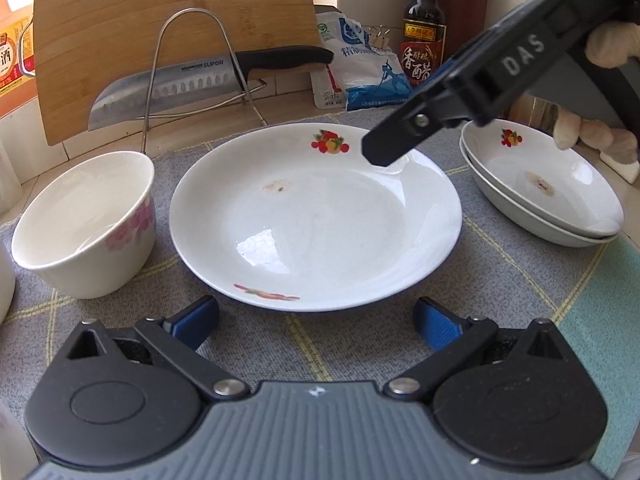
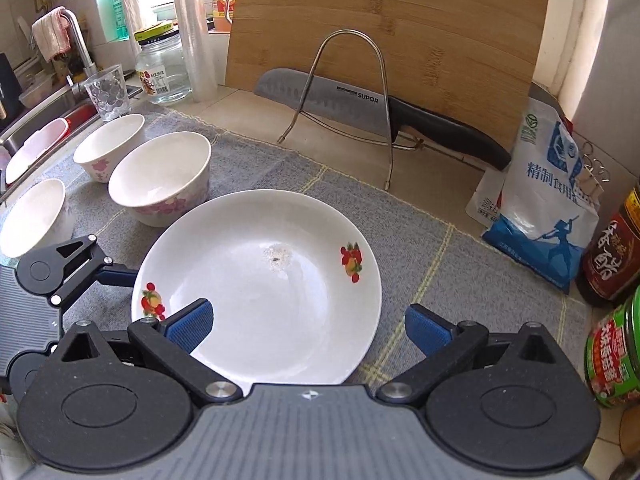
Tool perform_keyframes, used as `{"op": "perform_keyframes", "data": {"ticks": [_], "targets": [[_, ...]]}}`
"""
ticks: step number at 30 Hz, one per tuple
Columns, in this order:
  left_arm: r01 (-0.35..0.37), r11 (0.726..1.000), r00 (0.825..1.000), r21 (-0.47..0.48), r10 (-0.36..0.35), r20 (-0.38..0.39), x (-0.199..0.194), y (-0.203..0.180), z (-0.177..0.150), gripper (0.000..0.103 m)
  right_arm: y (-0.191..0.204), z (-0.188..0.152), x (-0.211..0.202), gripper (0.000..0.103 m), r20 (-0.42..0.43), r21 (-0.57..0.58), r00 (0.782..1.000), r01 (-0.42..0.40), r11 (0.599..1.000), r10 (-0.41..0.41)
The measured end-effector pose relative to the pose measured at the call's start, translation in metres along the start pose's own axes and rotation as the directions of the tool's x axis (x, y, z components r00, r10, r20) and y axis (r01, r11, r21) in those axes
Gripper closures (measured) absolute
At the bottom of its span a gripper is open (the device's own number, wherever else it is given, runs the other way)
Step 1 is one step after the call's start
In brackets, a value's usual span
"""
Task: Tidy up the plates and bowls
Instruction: 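Move the right tool to the rim of a white plate and grasp it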
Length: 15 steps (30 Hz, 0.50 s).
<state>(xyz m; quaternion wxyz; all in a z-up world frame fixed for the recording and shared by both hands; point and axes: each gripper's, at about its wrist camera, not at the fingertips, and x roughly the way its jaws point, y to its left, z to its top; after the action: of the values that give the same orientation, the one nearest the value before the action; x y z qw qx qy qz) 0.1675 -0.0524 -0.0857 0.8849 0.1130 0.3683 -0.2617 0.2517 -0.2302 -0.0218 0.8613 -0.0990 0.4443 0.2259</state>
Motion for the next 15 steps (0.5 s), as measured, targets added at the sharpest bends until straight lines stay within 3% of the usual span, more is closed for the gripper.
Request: {"op": "perform_keyframes", "data": {"ticks": [9,15], "targets": [[-0.005,1.000,1.000,-0.002,0.005,-0.007,0.000,0.000,0.001,0.000,-0.023,0.025,0.063,0.000,-0.152,0.031,0.987,-0.052,0.998,0.056],[-0.010,1.000,1.000,-0.007,0.010,-0.007,0.000,0.001,0.001,0.000,-0.028,0.032,0.077,0.000,-0.175,0.038,0.977,-0.119,0.992,0.124]]}}
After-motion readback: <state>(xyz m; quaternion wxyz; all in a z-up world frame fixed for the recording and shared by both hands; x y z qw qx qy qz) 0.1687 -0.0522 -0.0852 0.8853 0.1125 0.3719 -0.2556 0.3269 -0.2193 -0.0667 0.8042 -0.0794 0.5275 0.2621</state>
